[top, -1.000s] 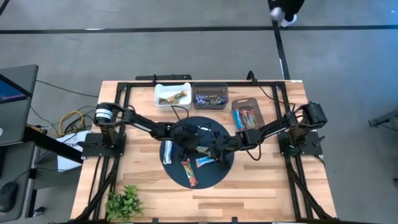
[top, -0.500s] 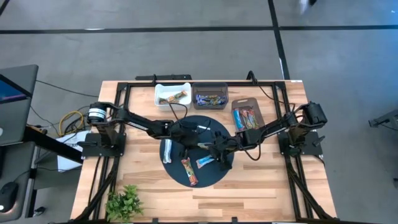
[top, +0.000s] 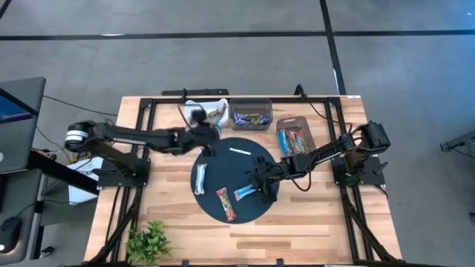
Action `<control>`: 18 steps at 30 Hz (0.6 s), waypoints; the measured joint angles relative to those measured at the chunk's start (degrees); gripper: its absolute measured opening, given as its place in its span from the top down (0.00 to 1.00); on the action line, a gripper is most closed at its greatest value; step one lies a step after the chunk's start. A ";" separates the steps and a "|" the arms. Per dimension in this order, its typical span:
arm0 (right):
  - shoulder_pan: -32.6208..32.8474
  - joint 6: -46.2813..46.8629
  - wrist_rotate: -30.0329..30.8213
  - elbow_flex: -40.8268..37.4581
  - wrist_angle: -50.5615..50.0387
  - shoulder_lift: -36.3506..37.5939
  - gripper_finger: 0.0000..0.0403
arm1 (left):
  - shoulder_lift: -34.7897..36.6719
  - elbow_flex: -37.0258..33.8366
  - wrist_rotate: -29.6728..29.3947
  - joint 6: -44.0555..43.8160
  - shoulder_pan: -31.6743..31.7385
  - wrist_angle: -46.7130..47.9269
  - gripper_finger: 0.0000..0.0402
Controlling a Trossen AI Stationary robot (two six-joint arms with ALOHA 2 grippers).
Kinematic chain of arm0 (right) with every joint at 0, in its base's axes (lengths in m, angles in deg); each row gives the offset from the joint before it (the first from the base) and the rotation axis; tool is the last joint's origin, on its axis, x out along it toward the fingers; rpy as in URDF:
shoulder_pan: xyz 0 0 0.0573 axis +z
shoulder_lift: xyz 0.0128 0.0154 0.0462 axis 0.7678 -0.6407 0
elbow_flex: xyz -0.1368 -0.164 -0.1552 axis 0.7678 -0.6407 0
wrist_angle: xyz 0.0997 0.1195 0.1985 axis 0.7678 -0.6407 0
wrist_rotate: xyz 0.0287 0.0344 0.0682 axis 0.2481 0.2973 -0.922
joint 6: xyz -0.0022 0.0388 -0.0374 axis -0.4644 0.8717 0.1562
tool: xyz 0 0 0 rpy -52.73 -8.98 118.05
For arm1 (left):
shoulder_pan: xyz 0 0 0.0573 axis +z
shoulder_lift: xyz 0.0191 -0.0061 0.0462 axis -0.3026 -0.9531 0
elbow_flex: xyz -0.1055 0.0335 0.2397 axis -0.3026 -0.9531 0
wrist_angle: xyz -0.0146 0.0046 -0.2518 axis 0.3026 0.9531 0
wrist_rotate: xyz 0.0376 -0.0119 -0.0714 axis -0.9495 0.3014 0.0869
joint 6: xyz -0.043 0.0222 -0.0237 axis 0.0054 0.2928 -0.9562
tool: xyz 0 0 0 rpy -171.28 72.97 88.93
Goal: Pick and place Granola Bars by type
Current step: Put the yellow granola bar into the white bin
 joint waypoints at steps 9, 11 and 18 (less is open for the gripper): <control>0.00 -0.02 0.00 0.00 0.37 0.00 0.66 | 3.89 -0.02 6.71 5.92 15.76 7.88 0.87; 0.00 -0.02 0.00 0.00 0.46 0.00 0.66 | 3.73 -0.02 10.15 5.94 19.52 7.80 0.87; -0.01 -0.21 0.00 0.00 0.66 0.00 0.66 | 3.73 -0.02 22.84 3.65 28.41 7.54 0.86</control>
